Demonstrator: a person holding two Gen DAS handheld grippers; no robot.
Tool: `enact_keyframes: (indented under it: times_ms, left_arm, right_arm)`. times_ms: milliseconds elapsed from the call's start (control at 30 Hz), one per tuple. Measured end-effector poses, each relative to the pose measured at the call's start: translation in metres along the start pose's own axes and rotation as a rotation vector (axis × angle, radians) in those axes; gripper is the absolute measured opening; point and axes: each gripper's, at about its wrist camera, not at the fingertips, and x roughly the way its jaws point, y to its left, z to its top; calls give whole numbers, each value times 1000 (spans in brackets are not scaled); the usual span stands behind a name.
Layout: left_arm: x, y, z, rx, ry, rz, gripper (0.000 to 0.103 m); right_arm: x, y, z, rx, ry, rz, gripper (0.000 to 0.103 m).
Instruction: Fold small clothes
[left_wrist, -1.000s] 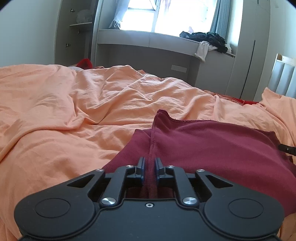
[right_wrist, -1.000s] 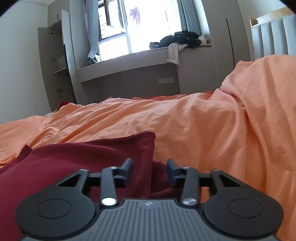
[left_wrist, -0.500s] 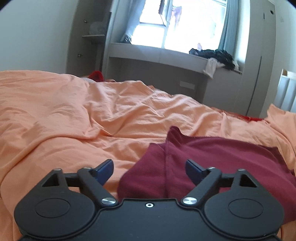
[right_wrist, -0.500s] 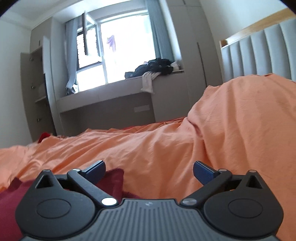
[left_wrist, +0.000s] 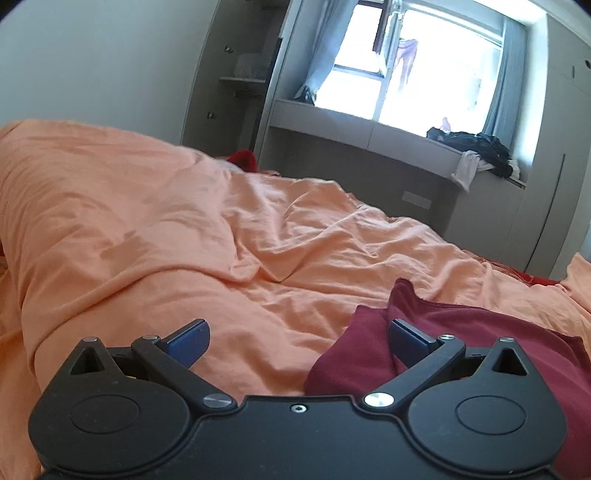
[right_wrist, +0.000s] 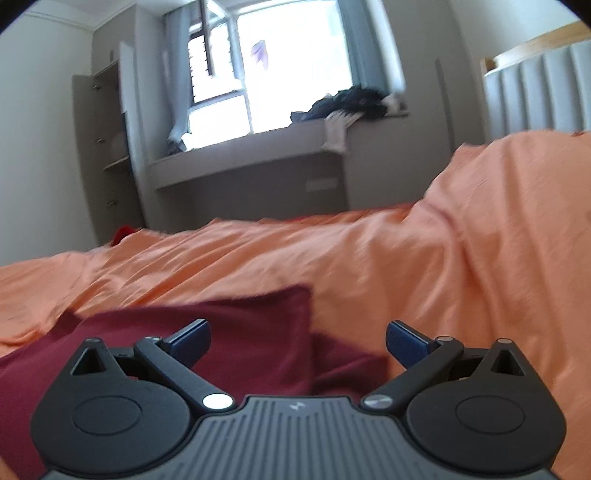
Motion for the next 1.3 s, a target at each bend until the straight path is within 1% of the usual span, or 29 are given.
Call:
enact_keyframes:
  times_ms: [100,300,367,600,767,900,967,1067,1200,1233,1300]
  left_arm:
    - [4,2,-1,-15,29,-11,102]
    - [4,-4,-6,20,30,-9,102]
    - [5,-6,-8,30,30,-6,102]
    - [4,-11,-10,54,36,-9,102]
    - [-8,-19,-12,80,-1,-15,102]
    - [-33,-28,-22,133,-37,-35,102]
    - [-45,-31,-31,133,-35,-51,102]
    - [-57,-34,-41,127,9,-88,102]
    - [-71,-39,-50,98,43,-143,102]
    - [-72,-42,-52,86,61,-161,102]
    - [-70,-46,-54,53,112,-225,102]
  right_arm:
    - [0,3,-3,13,13,14,103]
    - [-4,20,-10,-35,8,-3,103]
    - [-7,30,-15,-57,-6,-3,103]
    - [-18,68,-28,-152,-75,53,103]
    - [-18,95,-35,-195,-81,91,103]
    - [-18,118,-46,-300,-80,99,103]
    - [-19,124,-52,-336,-88,87,103]
    - [-19,129,-61,-357,-108,68,103]
    - [-18,132,-68,-317,-114,50,103]
    - [-17,132,-70,-304,-116,41,103]
    - [-17,133,-73,-284,-120,27,103]
